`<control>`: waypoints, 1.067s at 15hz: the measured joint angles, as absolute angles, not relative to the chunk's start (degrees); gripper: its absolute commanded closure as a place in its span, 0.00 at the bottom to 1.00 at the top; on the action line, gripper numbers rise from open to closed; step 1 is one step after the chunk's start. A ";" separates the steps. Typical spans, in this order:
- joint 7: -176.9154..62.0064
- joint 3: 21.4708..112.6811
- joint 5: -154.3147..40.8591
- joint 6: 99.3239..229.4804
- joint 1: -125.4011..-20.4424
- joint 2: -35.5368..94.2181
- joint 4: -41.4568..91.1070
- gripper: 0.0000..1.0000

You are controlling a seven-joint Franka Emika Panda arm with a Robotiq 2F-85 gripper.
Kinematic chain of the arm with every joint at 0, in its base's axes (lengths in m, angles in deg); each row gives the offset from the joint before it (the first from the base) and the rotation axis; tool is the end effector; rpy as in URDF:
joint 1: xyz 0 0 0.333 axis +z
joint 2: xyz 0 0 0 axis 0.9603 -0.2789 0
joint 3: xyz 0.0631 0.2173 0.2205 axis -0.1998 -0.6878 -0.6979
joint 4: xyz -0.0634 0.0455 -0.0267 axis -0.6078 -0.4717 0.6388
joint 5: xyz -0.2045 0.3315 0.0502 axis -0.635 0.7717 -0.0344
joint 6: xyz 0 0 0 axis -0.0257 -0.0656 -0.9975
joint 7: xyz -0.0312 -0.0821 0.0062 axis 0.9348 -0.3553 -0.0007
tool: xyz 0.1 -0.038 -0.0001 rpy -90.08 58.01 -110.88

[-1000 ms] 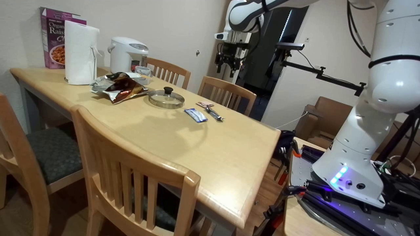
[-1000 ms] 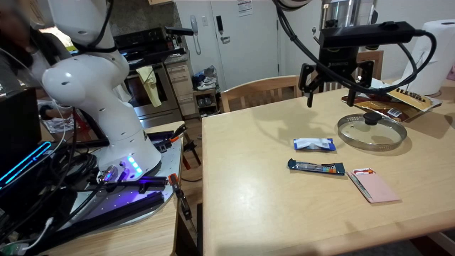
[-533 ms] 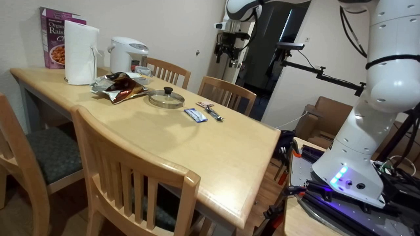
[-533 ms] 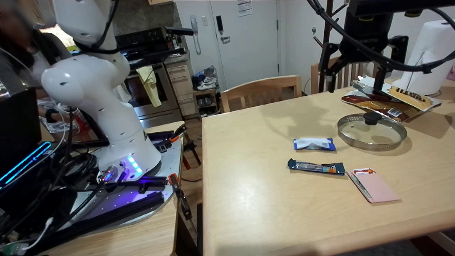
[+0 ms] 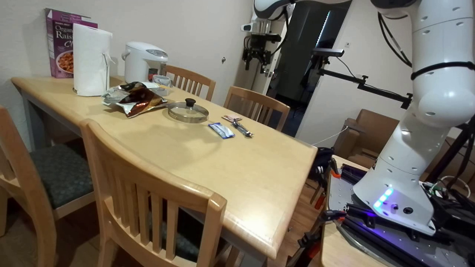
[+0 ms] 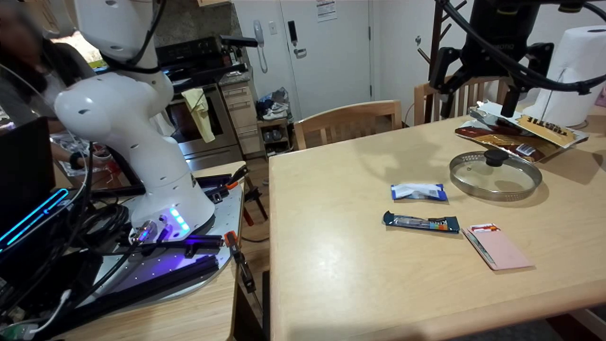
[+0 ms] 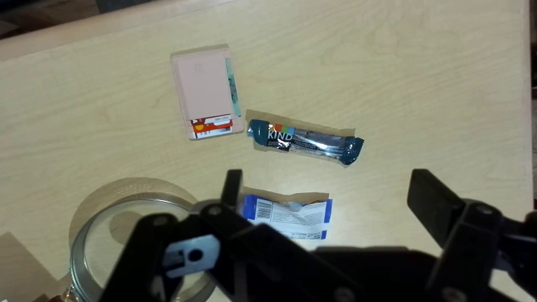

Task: Pick the pink object and move it to the left of the table

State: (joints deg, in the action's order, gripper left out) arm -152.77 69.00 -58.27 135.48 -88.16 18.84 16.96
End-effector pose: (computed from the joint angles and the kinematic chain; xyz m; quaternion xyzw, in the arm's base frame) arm 0.6401 -0.2312 0.3997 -0.8044 -0.5889 0.0780 0.0069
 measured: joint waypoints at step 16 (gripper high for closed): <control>-153.36 67.14 -60.21 151.04 -87.15 16.58 19.08 0.00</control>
